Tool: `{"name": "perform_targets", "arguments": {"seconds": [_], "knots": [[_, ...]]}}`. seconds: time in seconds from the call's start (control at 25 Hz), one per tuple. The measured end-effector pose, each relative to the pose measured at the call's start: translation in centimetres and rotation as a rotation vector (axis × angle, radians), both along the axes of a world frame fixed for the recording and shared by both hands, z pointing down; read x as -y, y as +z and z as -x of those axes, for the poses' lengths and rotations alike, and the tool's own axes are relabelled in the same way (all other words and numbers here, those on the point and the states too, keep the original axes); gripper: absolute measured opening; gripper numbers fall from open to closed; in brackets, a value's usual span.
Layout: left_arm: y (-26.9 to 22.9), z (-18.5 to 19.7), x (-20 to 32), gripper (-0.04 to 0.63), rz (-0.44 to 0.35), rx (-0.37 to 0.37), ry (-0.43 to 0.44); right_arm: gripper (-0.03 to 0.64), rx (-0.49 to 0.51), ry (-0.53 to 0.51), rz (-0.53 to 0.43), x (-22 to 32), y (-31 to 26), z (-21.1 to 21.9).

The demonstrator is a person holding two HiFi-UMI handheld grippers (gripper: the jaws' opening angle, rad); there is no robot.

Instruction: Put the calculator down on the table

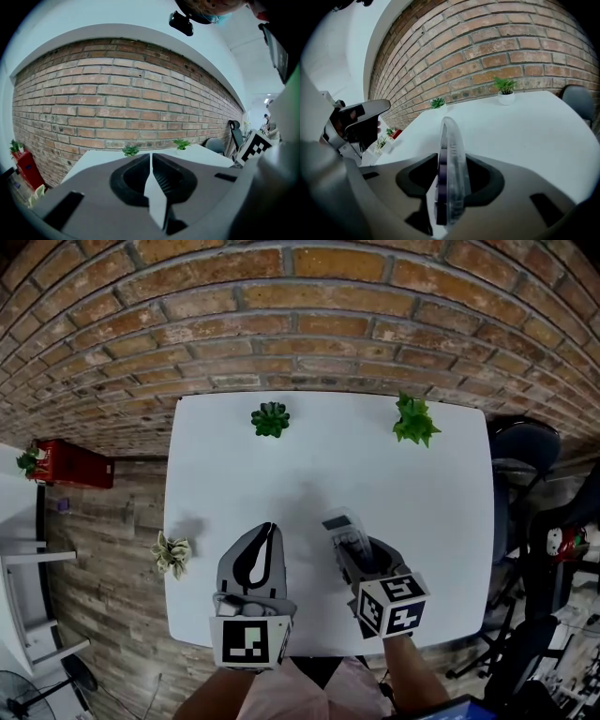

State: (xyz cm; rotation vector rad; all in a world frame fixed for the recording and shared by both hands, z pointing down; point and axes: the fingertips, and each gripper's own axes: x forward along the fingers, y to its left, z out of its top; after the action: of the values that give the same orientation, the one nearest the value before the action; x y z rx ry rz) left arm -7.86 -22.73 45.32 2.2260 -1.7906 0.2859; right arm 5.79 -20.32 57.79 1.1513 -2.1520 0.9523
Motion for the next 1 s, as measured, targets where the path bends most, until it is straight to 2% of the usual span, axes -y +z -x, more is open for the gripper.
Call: {"name": "perform_targets", "arguments": {"seconds": [0.16, 0.28, 0.44, 0.64, 0.84, 1.0], "knots": [[0.0, -0.3, 0.1, 0.023, -0.002, 0.011, 0.011, 0.173, -0.002, 0.006, 0.004, 0.0, 0.0, -0.4], [-0.2, -0.7, 0.3, 0.023, -0.004, -0.01, 0.005, 0.177, -0.001, 0.013, 0.006, -0.1, 0.1, -0.8], [0.3, -0.9, 0.1, 0.023, 0.007, 0.031, 0.037, 0.183, -0.014, 0.017, 0.006, -0.2, 0.2, -1.3], [0.2, -1.4, 0.2, 0.023, 0.003, 0.02, 0.04, 0.195, -0.061, -0.003, -0.003, -0.4, 0.3, -2.0], [0.3, -1.8, 0.1, 0.023, 0.007, 0.035, 0.055, 0.223, -0.064, 0.014, 0.01, -0.6, 0.7, -2.9], [0.1, -2.3, 0.2, 0.023, 0.009, 0.004, 0.045, 0.243, -0.072, 0.03, 0.012, -0.8, 0.9, -3.4]]}}
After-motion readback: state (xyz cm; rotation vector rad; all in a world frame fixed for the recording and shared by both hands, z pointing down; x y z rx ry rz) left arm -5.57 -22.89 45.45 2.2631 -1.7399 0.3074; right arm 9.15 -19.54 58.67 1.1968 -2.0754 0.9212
